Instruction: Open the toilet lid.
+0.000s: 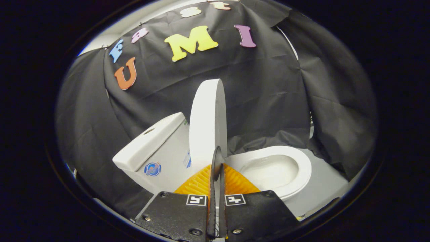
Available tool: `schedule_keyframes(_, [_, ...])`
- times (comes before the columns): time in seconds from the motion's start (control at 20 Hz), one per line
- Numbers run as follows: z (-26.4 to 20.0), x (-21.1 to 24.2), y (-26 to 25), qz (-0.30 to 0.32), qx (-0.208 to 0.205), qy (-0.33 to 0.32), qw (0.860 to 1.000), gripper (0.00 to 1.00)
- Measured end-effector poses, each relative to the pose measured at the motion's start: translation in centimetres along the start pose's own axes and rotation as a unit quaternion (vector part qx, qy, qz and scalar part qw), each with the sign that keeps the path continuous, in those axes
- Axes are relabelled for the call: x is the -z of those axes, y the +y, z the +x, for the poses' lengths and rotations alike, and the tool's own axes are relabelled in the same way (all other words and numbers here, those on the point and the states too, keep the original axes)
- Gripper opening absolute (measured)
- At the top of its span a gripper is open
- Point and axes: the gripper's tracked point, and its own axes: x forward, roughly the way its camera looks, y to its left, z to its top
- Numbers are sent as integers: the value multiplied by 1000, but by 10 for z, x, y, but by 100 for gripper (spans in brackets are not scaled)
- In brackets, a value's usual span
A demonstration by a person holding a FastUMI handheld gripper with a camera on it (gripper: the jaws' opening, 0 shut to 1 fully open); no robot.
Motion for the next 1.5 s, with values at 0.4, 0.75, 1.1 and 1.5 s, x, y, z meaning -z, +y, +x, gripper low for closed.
schedule_keyframes(0.4, [5, 3, 22, -30, 1, -3, 1000, 7])
schedule_keyframes(0.75, [6, 6, 43, -53, 13, -3, 999, 7])
schedule_keyframes(1.1, [11, 11, 67, -90, 18, 5, 996, 7])
schedule_keyframes(1.5, [21, 21, 101, -144, 18, 21, 989, 7])
